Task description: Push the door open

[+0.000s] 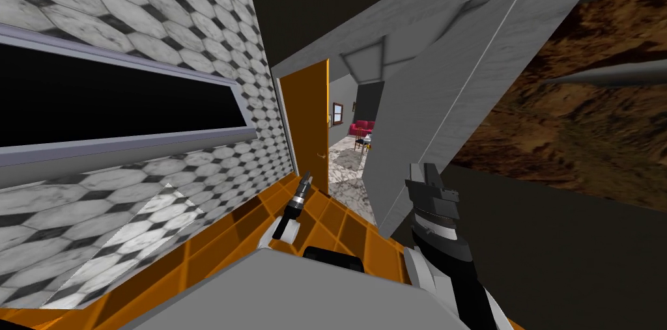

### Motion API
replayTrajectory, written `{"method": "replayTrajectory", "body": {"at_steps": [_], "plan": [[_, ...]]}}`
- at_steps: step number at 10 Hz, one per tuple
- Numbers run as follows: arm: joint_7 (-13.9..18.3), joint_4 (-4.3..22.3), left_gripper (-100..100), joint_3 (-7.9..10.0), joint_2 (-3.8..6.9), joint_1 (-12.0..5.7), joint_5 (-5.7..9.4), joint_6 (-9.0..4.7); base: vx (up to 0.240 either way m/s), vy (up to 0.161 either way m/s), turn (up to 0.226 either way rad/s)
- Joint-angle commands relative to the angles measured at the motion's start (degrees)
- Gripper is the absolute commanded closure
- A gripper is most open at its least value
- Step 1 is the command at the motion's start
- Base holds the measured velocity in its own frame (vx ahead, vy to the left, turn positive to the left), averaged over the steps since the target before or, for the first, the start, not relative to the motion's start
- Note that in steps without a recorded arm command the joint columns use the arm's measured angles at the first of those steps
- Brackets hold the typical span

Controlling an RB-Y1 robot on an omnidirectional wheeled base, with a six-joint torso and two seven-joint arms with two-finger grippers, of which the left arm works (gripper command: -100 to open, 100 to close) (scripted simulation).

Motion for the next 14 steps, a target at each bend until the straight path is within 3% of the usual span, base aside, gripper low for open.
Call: {"method": "replayTrajectory", "body": {"at_steps": [1, 12, 14], "plan": [[0.37, 2.86, -100, -0.02, 0.00, -1.52, -0.19, -0.63, 0.093, 0.091, -0.052], [3.03, 20.59, -100, -0.54, 0.19, -9.46, -1.48, -3.71, 0.087, 0.085, -0.046], [3.26, 22.06, -100, -0.58, 0.17, -10.13, -1.59, -3.97, 0.042, 0.054, -0.017]]}}
